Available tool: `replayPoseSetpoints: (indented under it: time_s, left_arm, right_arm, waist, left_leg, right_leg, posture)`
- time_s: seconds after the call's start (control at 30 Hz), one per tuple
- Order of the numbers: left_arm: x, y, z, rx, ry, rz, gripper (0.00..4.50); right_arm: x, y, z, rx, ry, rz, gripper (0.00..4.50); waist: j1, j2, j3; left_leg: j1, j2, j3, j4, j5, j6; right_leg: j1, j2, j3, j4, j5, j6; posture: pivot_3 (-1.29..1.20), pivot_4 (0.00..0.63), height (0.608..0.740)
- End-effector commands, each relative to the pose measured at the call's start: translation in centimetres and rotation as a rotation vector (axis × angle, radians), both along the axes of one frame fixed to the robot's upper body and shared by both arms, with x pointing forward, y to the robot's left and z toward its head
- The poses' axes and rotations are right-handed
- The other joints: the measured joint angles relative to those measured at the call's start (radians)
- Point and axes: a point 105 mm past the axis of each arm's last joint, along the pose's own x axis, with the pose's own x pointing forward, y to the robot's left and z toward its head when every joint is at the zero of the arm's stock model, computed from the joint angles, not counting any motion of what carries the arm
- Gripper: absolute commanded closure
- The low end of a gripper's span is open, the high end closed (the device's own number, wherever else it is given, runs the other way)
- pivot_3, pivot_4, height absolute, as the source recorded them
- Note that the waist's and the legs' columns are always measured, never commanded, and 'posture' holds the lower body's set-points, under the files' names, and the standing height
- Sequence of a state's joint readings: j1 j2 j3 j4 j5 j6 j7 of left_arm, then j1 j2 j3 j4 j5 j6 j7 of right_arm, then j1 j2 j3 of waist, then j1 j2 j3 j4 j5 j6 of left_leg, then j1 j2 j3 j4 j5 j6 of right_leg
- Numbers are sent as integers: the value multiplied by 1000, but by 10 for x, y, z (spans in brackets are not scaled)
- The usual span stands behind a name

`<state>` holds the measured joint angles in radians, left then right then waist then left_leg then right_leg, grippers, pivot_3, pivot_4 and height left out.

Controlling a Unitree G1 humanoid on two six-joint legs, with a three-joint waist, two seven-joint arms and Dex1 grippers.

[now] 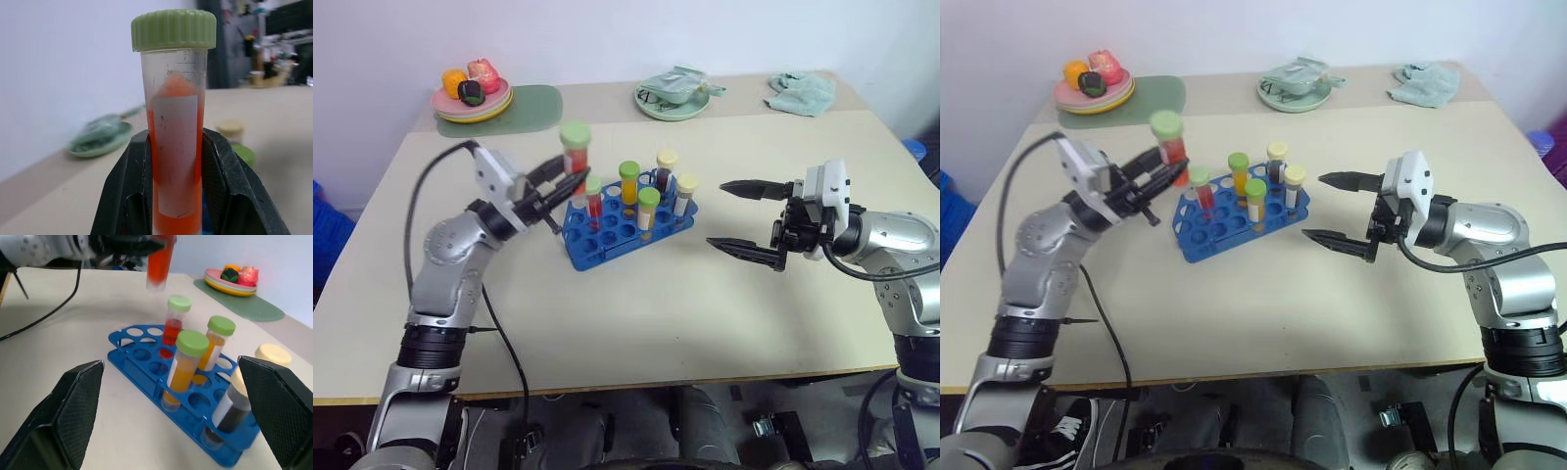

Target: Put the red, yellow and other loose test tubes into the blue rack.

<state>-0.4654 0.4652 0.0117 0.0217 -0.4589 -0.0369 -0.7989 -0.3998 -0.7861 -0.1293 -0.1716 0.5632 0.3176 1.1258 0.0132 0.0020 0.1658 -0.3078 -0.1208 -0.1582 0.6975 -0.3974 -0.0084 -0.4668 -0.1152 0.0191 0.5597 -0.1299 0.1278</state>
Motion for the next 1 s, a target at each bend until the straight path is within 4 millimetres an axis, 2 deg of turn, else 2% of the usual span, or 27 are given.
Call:
replayPoseSetpoints:
  time_s: [0.03, 0.33, 0.6, 0.73, 1.0]
  left_arm:
    - [-6, -10, -10, 41, -16, -63, 3753]
    - [-7, -25, -51, 189, -43, -59, 3753]
    - [-1, -34, -58, 195, -65, -14, 3753]
    - [-5, -39, -63, 208, -68, -33, 3753]
    - [-18, -48, -56, 104, -41, -87, 3753]
  right_arm:
    - [-4, -5, 14, -5, -63, -13, 0]
    - [-9, -11, 15, -5, -59, -42, 0]
    - [-13, -13, 17, -11, -55, -50, 0]
    - [-14, -14, 18, -15, -52, -53, 0]
    - [-13, -15, 17, -22, -47, -58, 0]
  waist:
    - [0, 0, 0]
    - [2, 0, 0]
    - [2, 0, 0]
    - [2, 0, 0]
    - [3, 0, 0]
  left_leg:
    - [0, 0, 0, 0, 0, 0]
    - [0, 0, 0, 0, 0, 0]
    - [0, 0, 0, 0, 0, 0]
    - [0, 0, 0, 0, 0, 0]
    - [0, 0, 0, 0, 0, 1]
  right_leg:
    - [0, 0, 0, 0, 0, 0]
    - [0, 0, 0, 0, 0, 0]
    - [0, 0, 0, 0, 0, 0]
    - [0, 0, 0, 0, 0, 0]
    - [0, 0, 0, 0, 0, 0]
  posture:
    - [0, 150, 740]
    - [0, 150, 740]
    - [0, 150, 740]
    - [0, 150, 740]
    - [0, 150, 740]
